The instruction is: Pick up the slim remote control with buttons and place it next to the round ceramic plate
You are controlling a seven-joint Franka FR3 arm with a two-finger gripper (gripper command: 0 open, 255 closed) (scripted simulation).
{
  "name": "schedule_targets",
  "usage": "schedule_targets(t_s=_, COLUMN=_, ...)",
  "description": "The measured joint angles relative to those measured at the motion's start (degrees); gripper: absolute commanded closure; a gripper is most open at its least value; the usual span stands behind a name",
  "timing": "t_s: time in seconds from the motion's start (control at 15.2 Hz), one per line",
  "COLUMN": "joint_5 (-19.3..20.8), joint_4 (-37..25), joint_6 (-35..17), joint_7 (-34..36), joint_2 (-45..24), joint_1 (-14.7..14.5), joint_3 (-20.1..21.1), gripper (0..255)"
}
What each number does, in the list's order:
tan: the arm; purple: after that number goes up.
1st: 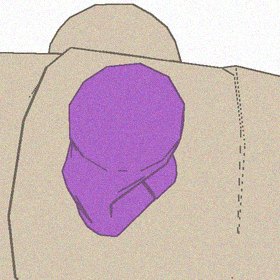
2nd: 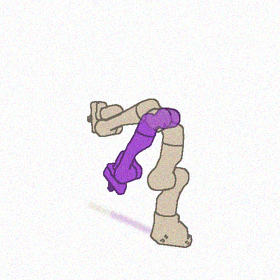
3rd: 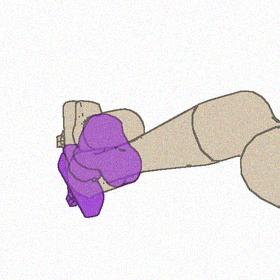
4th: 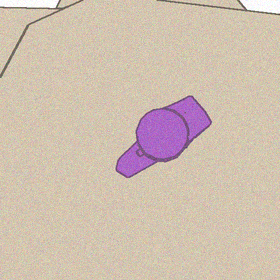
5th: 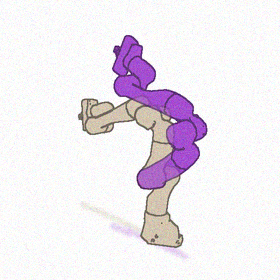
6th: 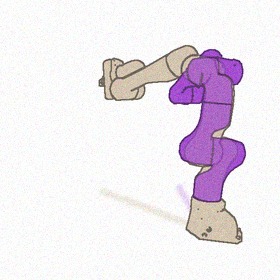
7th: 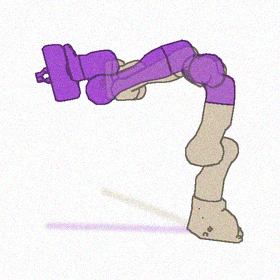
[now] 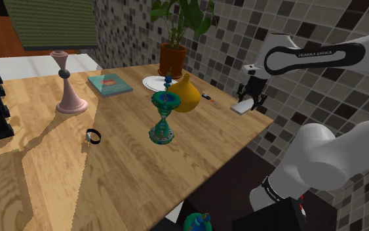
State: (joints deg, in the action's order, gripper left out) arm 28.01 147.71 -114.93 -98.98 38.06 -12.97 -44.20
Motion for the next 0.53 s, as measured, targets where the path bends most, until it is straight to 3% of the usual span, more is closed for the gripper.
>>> schedule_targets(t_s=0.2, joint_5=-1.0, joint_4=-1.7, joint_6=1.7, joint_7=0.2, joint_2=-0.1, joint_1=-0.6, joint_3=0.9, gripper=255)
schedule_targets(t_s=0.53, joint_5=-6.3, joint_4=-7.6, joint_6=-0.7, joint_7=2.3, joint_2=-8.7, joint_1=-7.6, joint_3=0.5, gripper=255)
